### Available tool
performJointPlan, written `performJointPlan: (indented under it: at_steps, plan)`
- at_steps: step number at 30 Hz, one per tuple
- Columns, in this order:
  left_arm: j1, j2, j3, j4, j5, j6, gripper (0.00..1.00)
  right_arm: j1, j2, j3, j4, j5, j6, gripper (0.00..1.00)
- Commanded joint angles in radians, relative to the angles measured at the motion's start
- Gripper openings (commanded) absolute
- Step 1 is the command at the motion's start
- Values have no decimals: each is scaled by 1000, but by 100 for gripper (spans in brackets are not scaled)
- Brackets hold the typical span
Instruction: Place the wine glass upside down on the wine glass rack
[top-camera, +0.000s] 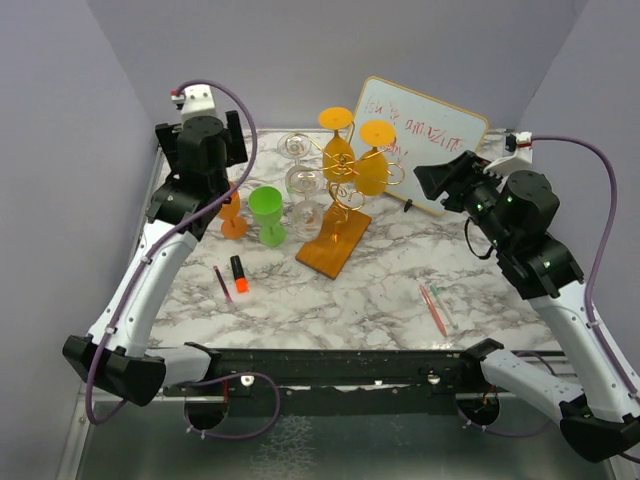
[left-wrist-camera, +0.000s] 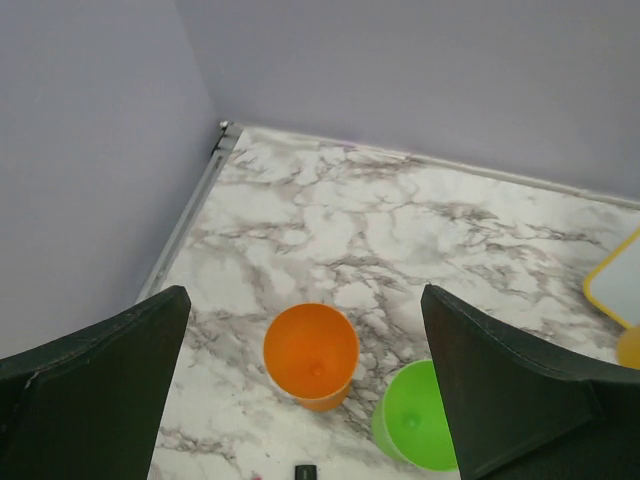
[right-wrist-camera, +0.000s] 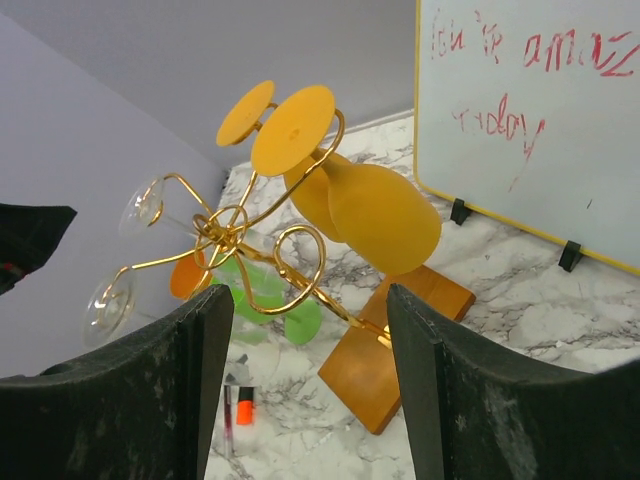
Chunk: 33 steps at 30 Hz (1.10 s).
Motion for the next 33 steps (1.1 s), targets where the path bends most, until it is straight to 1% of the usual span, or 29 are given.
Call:
performJointPlan:
  at_steps: [1, 3, 6, 8, 10, 12, 14, 18, 27, 29, 30, 33]
  plan:
    - [178, 28, -5, -127, 206, -178, 99, -5, -25, -18, -52, -20, -20, 68]
    - [230, 40, -58, -141, 275, -194, 99, -5, -34, -32, -61, -15, -20, 67]
    - [311, 64, -154, -170, 372, -230, 99, -5, -65, -80, -71, 5, 0, 61]
    - [365, 72, -207, -174, 436, -258, 94, -4, -103, -143, -44, 31, 14, 58]
    - [400, 82, -239, -173, 487, -277, 87, -4, -143, -199, -26, 74, 31, 56]
    - [418, 94, -255, -173, 497, -289, 81, -4, -175, -237, -17, 98, 37, 55]
    - [428, 101, -276, -169, 488, -304, 78, -5, -196, -260, -21, 116, 51, 55]
    - [446, 124, -311, -140, 491, -324, 69, -4, -215, -322, -8, 109, 73, 55]
    - [454, 192, -288, -130, 496, -306, 51, -4, -199, -354, -8, 107, 69, 55]
    - [454, 205, -283, -134, 497, -295, 43, -5, -194, -356, -9, 110, 69, 55]
    - [473, 215, -276, -140, 498, -288, 38, -4, -194, -359, -10, 110, 68, 55]
    - [483, 243, -242, -169, 494, -265, 17, -5, -190, -355, -9, 98, 74, 55]
